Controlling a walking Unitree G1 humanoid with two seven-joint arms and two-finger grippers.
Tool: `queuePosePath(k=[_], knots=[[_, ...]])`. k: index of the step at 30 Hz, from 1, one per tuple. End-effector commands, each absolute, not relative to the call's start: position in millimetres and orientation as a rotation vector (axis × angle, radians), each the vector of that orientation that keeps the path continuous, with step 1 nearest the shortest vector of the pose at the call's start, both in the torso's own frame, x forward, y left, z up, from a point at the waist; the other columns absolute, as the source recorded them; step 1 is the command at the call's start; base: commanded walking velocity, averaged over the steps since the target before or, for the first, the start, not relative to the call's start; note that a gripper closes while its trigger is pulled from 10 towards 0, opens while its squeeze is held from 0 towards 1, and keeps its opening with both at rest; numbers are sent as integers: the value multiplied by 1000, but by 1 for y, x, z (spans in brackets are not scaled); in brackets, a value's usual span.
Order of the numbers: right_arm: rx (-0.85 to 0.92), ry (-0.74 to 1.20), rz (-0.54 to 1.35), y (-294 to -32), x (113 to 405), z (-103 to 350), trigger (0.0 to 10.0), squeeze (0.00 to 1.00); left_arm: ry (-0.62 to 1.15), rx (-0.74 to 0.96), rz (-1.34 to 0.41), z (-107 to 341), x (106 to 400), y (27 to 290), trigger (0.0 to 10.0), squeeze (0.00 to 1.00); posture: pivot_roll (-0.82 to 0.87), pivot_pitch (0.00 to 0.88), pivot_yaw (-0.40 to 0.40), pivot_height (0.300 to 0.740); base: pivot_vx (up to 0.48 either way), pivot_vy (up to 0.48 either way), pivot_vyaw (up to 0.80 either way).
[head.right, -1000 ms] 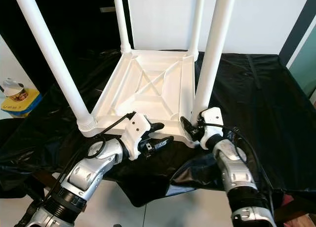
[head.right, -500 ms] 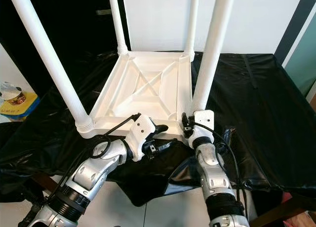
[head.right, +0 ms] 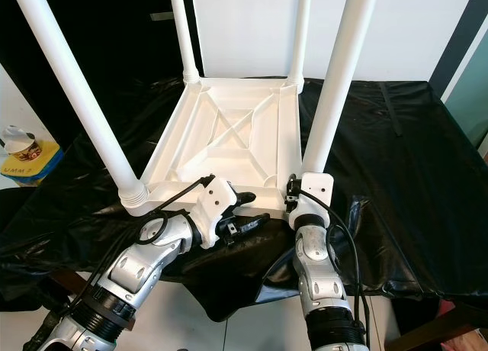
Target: Building children table
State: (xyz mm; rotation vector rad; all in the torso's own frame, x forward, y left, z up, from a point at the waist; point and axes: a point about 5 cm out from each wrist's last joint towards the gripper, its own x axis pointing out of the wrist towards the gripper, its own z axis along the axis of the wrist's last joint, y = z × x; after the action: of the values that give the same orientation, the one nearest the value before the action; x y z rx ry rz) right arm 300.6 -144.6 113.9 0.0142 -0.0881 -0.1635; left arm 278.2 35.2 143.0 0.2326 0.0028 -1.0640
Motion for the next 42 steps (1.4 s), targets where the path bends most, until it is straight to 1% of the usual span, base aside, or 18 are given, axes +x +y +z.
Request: queuePosePath(k=[1, 15, 16, 23, 26, 27, 29, 30, 32, 33, 36, 37, 42], knots=[[5, -61, -191, -148, 298, 109, 10000, 0, 15, 237, -1116, 140, 276, 35, 10000, 0, -138, 0, 34, 740, 0, 0, 0], [-16, -75, -194, -149, 296, 113, 10000, 0, 13, 229, -1103, 139, 274, 36, 10000, 0, -135, 0, 22, 740, 0, 0, 0], [-10, -84, -169, -147, 295, 114, 10000, 1000, 13, 228, -1102, 139, 274, 36, 10000, 0, -134, 0, 21, 740, 0, 0, 0], [-2, -130, -77, -146, 290, 121, 10000, 1000, 14, 225, -1103, 139, 273, 37, 10000, 0, -134, 0, 23, 740, 0, 0, 0], [5, -141, -24, -158, 285, 121, 10000, 1000, 16, 224, -1105, 139, 272, 39, 10000, 0, -132, 0, 23, 740, 0, 0, 0], [4, -142, -5, -162, 283, 121, 10000, 16, 17, 225, -1105, 138, 272, 39, 10000, 0, -132, 0, 23, 740, 0, 0, 0], [4, -142, -5, -162, 283, 121, 10000, 16, 17, 225, -1105, 138, 272, 39, 10000, 0, -132, 0, 23, 740, 0, 0, 0], [3, -141, 5, -164, 283, 120, 10000, 0, 18, 226, -1105, 138, 272, 39, 10000, 0, -130, 0, 24, 740, 0, 0, 0], [-21, -134, 93, -174, 281, 119, 10000, 0, 23, 229, -1103, 137, 272, 42, 10000, 0, -133, 0, 28, 740, 0, 0, 0], [-21, -134, 93, -174, 281, 119, 10000, 0, 23, 229, -1103, 137, 272, 42, 10000, 0, -133, 0, 28, 740, 0, 0, 0], [-73, -115, 231, -190, 282, 118, 10000, 0, 27, 232, -1102, 137, 272, 43, 10000, 0, -136, 0, 29, 740, 0, 0, 0], [-73, -115, 231, -190, 282, 118, 10000, 0, 27, 232, -1102, 137, 272, 43, 10000, 0, -136, 0, 29, 740, 0, 0, 0], [-117, -68, 376, -197, 293, 118, 10000, 0, 27, 232, -1106, 137, 272, 42, 10000, 0, -146, 0, 33, 740, 0, 0, 0]])
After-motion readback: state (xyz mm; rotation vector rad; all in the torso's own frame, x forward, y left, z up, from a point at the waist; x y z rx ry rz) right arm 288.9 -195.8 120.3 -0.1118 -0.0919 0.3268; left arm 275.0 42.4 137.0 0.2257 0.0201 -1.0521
